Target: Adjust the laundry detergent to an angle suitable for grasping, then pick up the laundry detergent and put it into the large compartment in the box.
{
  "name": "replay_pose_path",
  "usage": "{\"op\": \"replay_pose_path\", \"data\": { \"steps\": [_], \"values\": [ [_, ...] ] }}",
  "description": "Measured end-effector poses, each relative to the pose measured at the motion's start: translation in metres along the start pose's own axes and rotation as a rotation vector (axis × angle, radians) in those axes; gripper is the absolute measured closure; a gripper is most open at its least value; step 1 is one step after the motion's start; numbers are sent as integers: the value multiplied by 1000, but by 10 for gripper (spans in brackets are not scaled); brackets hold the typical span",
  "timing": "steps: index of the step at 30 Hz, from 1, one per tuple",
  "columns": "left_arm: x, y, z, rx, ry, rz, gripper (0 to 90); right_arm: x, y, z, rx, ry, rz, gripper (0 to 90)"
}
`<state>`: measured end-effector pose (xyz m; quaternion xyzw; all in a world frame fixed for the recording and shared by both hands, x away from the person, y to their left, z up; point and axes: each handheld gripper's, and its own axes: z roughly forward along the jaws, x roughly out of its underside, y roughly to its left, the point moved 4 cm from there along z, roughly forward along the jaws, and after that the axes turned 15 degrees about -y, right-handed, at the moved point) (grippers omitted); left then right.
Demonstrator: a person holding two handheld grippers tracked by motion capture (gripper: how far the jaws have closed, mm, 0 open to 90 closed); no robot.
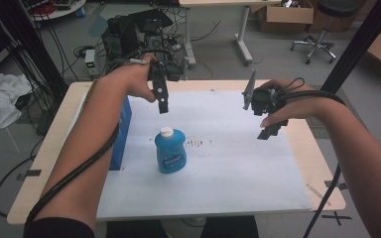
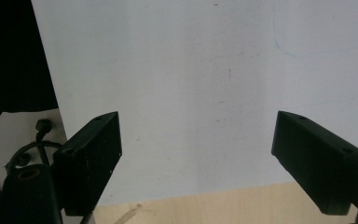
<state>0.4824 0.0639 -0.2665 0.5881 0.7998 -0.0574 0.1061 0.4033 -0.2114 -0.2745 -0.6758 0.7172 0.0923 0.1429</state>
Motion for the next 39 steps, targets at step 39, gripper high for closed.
{"op": "replay_pose_path", "data": {
  "steps": [39],
  "values": [
    [-8, 2, -4, -4, 17, 31, 1, 2, -1, 7, 0, -9, 8, 160]
  ]
}}
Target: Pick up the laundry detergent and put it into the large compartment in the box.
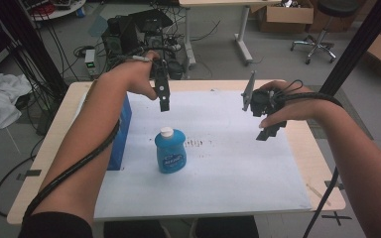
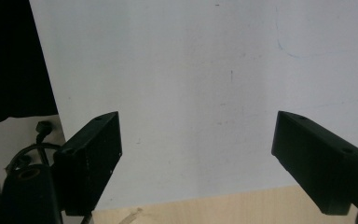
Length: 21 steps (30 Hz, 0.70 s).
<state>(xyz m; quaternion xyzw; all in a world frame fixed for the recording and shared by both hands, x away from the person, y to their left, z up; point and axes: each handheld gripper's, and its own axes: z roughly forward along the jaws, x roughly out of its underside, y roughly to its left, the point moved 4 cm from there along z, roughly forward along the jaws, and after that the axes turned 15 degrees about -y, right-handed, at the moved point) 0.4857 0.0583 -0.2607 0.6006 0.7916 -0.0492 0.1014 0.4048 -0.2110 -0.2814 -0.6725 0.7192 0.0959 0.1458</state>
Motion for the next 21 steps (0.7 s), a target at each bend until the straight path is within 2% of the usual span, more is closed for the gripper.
{"op": "replay_pose_path", "data": {
  "steps": [6, 12, 15, 21],
  "values": [
    [0, -4, -4, -8, -8, 12, 1, 5, -1, 1, -2, 5, 10, 162],
    [1, -11, -15, -23, -31, 12, 0, 1, 0, -1, 4, -6, 0, 161],
    [3, -20, -26, -17, -49, 5, 1, -1, 2, -3, 10, -1, -9, 161],
    [7, -33, -36, -10, -65, -1, 0, -1, 3, -3, 14, 2, -16, 161]
  ]
}}
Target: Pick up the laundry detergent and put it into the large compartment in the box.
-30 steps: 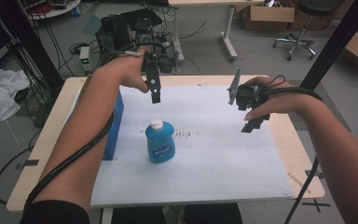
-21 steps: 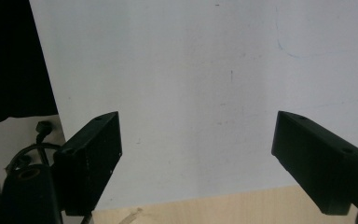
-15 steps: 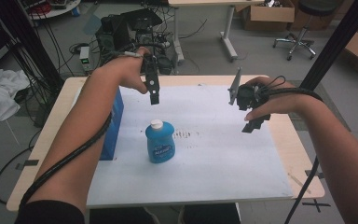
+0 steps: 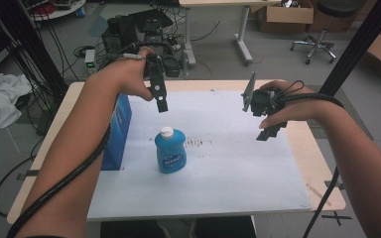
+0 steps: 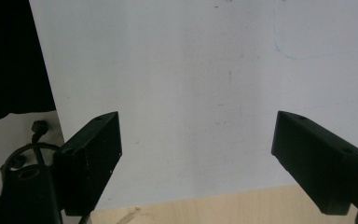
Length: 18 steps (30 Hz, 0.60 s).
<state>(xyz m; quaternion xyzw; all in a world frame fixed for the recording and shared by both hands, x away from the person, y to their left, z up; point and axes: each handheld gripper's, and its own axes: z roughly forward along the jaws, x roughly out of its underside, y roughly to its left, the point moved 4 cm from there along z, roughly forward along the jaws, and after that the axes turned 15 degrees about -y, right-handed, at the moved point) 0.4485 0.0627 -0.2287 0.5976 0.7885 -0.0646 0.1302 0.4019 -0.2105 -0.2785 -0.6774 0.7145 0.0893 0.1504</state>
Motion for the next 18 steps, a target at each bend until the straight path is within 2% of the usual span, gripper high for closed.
{"op": "replay_pose_path", "data": {
  "steps": [6, 8, 12, 18],
  "values": [
    [6, -12, -6, -6, 1, 2, 1, -1, 1, 3, -1, 8, -11, 161],
    [7, -17, -7, -5, -1, 5, 1, -1, 2, 1, 4, -14, -10, 161],
    [8, -25, -7, -4, 1, 6, 0, 2, 2, 1, 6, -22, -8, 161],
    [6, -35, -7, 16, -6, 3, 0, 4, 1, 1, 6, -22, -4, 161]
  ]
}}
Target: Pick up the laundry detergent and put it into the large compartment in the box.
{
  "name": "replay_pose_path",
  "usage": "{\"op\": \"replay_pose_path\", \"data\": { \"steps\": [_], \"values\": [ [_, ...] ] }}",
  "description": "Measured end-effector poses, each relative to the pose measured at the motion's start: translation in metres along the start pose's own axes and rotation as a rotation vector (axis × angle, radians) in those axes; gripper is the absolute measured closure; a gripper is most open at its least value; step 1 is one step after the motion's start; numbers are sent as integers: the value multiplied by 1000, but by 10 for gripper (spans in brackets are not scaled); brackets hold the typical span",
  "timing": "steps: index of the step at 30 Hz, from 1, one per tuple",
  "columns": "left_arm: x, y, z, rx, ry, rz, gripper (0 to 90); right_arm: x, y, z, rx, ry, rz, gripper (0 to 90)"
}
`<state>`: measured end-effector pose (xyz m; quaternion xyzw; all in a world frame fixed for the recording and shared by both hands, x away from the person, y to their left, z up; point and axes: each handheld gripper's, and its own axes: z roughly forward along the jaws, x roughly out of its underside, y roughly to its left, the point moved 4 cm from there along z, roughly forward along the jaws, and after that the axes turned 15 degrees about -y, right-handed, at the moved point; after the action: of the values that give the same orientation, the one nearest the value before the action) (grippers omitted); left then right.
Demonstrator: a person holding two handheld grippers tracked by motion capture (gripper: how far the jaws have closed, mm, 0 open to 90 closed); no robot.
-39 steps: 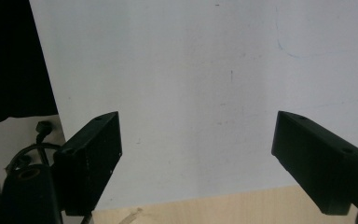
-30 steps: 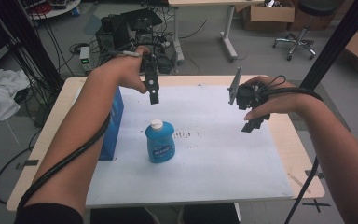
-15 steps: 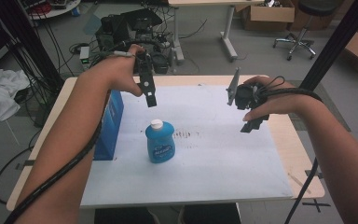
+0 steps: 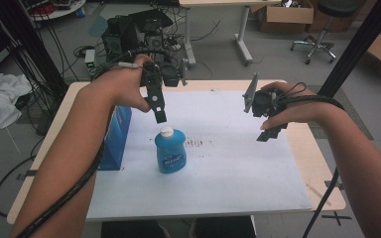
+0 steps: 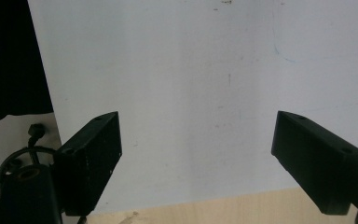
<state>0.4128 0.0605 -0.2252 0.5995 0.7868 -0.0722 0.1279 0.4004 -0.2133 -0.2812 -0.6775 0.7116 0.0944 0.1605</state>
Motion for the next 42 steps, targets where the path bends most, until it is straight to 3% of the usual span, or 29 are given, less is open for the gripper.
{"op": "replay_pose_path", "data": {
  "steps": [14, 22, 42],
  "values": [
    [-1, -14, 17, 47, 2, -3, 0, -3, 4, 2, -1, 7, -7, 161],
    [5, -16, 22, 49, 7, -25, 0, -8, 5, 5, -8, 21, -14, 161],
    [17, -29, 43, 64, -30, -13, 0, -11, 10, 5, -1, 11, -26, 161]
  ]
}}
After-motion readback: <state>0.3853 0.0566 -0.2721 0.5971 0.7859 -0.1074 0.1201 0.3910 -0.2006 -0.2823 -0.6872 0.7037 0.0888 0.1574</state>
